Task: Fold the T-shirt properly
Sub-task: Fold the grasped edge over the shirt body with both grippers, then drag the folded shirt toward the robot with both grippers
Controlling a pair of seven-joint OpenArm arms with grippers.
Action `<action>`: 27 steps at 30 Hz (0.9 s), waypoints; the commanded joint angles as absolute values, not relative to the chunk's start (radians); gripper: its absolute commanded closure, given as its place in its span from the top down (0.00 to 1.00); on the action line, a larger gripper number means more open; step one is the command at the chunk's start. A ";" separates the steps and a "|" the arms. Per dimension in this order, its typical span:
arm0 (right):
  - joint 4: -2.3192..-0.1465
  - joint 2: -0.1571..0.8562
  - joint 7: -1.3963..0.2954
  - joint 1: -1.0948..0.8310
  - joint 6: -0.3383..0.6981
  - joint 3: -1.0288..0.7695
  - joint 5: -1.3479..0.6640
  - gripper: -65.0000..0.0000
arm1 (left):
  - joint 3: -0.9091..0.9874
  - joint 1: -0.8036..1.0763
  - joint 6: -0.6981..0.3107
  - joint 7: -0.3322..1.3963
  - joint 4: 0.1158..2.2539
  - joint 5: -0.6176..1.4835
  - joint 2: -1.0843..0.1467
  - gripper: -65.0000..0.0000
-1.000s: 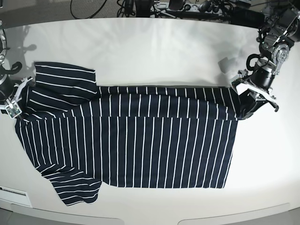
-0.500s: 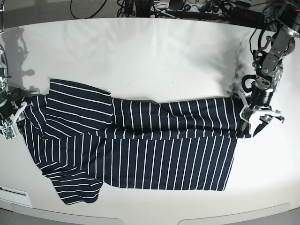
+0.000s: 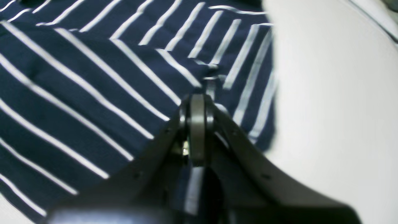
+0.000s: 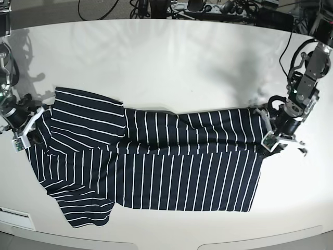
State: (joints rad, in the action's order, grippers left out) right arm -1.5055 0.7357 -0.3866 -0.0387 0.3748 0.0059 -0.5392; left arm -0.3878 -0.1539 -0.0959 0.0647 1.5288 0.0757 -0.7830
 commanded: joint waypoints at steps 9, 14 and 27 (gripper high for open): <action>-1.388 0.696 -0.556 -0.019 0.410 -0.006 -0.476 0.00 | -0.378 -0.213 -0.419 0.053 1.347 0.092 -0.698 0.00; -1.423 0.733 -0.707 -0.026 0.406 -0.009 -0.613 0.00 | -0.379 -0.207 -0.525 0.063 1.361 0.150 -0.728 0.00; -1.619 0.866 -0.809 -0.169 0.348 -0.009 -0.625 0.00 | -0.379 -0.012 -0.520 0.144 1.631 0.209 -0.982 0.00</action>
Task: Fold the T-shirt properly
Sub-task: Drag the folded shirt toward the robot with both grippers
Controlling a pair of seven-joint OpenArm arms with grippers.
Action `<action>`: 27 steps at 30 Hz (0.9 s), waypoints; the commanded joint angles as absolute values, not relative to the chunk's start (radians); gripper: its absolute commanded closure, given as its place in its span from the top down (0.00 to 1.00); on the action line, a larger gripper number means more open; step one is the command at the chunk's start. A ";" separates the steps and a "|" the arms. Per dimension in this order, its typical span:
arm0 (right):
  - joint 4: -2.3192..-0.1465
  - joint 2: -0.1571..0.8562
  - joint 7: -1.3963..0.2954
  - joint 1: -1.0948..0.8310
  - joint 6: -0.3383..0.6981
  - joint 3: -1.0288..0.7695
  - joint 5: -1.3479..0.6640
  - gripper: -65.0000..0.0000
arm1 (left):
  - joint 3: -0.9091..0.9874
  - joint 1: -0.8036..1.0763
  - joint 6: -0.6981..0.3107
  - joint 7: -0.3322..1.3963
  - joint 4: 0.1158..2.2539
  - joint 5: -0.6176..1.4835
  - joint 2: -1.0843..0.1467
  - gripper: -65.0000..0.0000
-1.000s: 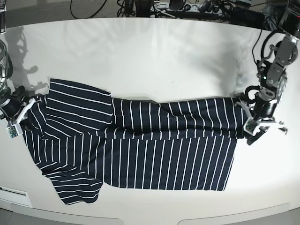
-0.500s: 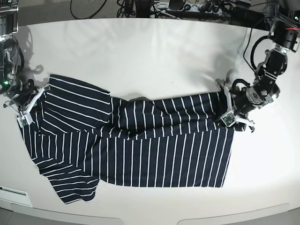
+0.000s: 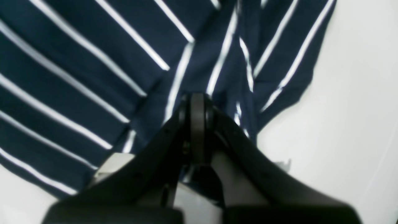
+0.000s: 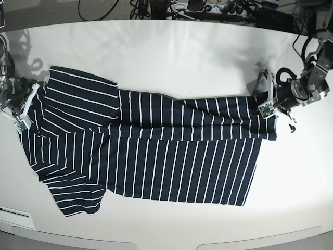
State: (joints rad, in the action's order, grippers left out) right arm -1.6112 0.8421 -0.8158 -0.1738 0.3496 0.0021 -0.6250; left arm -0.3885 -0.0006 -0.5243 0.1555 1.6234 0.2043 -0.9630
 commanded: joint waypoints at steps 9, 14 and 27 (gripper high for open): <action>-1.637 0.865 -0.797 -0.275 0.333 -0.031 -0.598 0.00 | -0.377 0.077 -0.445 0.165 1.742 0.196 -1.023 0.00; -1.717 0.865 -0.798 -0.278 0.332 -0.108 -0.599 0.00 | -0.376 0.077 -0.361 0.166 1.810 0.130 -1.034 0.00; -1.756 0.762 -0.620 -0.260 0.401 -0.174 -0.598 0.00 | -0.376 0.019 -0.295 0.154 1.731 0.131 -0.959 0.00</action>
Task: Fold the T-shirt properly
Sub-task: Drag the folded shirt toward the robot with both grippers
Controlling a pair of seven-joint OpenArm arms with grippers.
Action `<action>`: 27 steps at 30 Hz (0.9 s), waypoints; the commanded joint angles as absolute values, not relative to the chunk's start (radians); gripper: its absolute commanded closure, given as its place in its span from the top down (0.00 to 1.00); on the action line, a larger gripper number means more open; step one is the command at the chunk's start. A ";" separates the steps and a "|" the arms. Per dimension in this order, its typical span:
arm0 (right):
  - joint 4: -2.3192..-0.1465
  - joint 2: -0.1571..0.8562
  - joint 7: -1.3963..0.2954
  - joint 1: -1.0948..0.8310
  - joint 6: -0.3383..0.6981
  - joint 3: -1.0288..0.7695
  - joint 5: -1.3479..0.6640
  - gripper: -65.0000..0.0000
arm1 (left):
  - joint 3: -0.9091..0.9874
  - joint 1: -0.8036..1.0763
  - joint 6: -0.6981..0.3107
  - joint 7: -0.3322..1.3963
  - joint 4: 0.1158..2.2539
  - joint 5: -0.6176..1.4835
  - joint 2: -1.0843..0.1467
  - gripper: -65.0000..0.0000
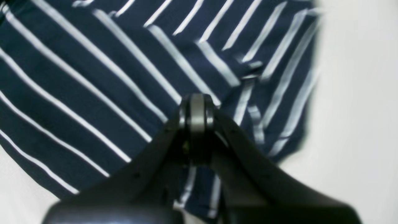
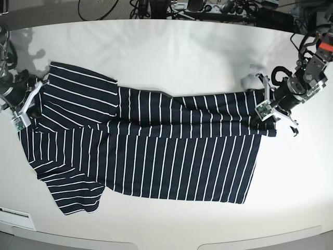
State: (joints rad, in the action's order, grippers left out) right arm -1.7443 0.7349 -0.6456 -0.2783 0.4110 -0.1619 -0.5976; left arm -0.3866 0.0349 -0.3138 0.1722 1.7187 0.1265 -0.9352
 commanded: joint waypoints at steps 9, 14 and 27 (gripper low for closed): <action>-1.542 0.679 -0.695 -0.214 0.498 -0.155 -0.568 0.00 | -0.377 -0.015 -0.461 0.163 1.536 0.193 -0.846 0.00; -1.566 0.704 -0.817 -0.231 0.471 -0.157 -0.572 0.00 | -0.377 0.010 -0.532 0.165 1.555 0.207 -0.891 0.00; -1.714 0.751 -0.804 -0.487 0.424 -0.159 -0.528 0.00 | -0.376 0.231 -0.532 0.168 1.726 0.226 -1.037 0.00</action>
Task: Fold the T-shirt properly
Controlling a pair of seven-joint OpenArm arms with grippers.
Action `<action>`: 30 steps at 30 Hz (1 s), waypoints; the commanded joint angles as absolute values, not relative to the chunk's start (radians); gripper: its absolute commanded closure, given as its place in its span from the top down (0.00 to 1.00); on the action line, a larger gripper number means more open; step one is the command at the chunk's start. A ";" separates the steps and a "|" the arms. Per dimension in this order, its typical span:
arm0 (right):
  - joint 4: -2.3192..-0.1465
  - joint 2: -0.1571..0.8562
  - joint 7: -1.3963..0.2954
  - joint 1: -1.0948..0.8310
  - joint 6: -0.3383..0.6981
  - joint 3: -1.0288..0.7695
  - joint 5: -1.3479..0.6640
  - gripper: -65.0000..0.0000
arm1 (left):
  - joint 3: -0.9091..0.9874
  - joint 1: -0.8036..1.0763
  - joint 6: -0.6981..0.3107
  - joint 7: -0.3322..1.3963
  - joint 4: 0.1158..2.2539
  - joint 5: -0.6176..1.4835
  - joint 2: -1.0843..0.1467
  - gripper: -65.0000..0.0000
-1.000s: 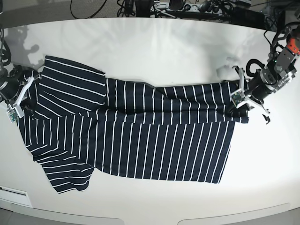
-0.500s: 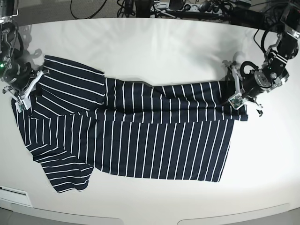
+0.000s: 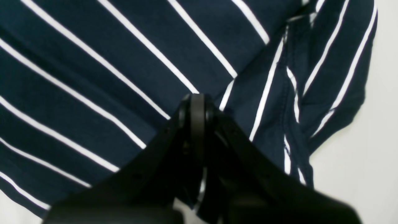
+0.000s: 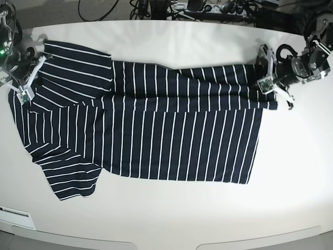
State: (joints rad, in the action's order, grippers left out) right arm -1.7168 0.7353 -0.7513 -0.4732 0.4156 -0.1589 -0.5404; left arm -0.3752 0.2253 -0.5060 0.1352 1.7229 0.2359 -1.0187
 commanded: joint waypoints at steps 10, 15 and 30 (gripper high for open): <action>-1.761 0.750 -0.797 -0.620 0.418 -0.178 -0.496 0.00 | -0.376 0.376 -0.497 0.186 1.837 0.139 -1.054 0.00; -1.825 0.750 -0.798 -0.714 0.419 -0.251 -0.497 0.00 | -0.376 0.402 -0.481 0.200 1.863 0.139 -1.095 0.00; -1.862 0.751 -0.770 -0.771 0.422 -0.355 -0.497 0.00 | -0.376 0.404 -0.413 0.349 1.989 0.183 -1.188 0.00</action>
